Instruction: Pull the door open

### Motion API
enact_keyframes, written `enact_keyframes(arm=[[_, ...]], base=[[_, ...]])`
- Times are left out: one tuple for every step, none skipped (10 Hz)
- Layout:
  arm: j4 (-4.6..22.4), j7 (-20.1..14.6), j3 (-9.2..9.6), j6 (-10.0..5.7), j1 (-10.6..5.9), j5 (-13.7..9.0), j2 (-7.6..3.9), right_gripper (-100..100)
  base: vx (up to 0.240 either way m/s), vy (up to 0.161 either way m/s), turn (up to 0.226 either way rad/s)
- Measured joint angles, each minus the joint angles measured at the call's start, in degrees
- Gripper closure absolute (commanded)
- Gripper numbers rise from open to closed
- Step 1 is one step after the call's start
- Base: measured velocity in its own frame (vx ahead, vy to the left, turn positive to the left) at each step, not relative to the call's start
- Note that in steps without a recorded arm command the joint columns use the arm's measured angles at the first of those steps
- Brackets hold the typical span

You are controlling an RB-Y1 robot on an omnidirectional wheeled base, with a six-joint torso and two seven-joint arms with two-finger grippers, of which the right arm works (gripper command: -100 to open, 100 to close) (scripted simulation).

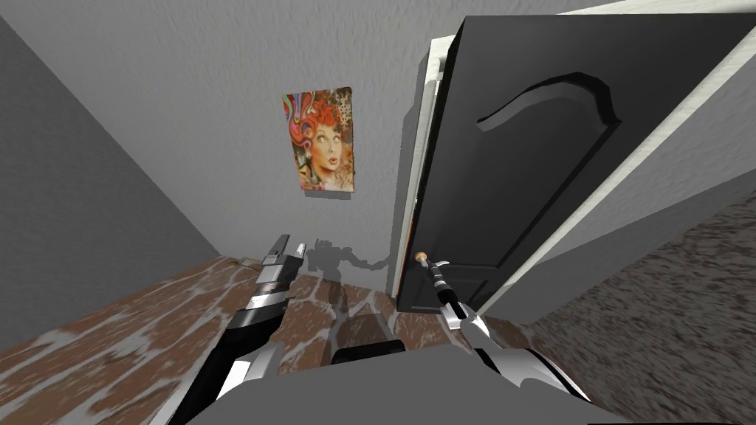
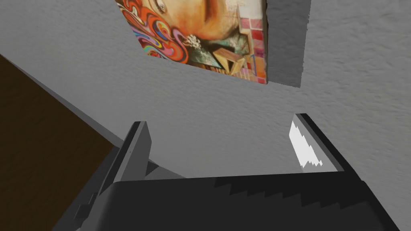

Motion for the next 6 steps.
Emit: enact_keyframes(arm=[[0.5, -0.9, 0.61, -0.53, 0.18, 0.4, -0.44, 100], [0.2, -1.8, 1.1, -1.05, 0.62, 0.7, -0.96, 100], [0.2, -2.6, 1.54, -1.48, 0.81, 1.0, -1.48, 100], [-0.1, -3.3, 1.96, -1.82, 1.27, 1.3, -1.92, 100], [0.0, -3.5, 2.11, -1.83, 1.45, 1.4, -1.8, 100], [-0.7, -4.3, 2.67, -2.22, 2.14, 1.8, -2.22, 100]], base=[[-0.207, -0.07, 0.16], [-0.225, -0.053, 0.125], [-0.202, -0.051, 0.115], [-0.085, -0.02, 0.031], [-0.167, -0.077, 0.093], [-0.203, -0.093, 0.1]])
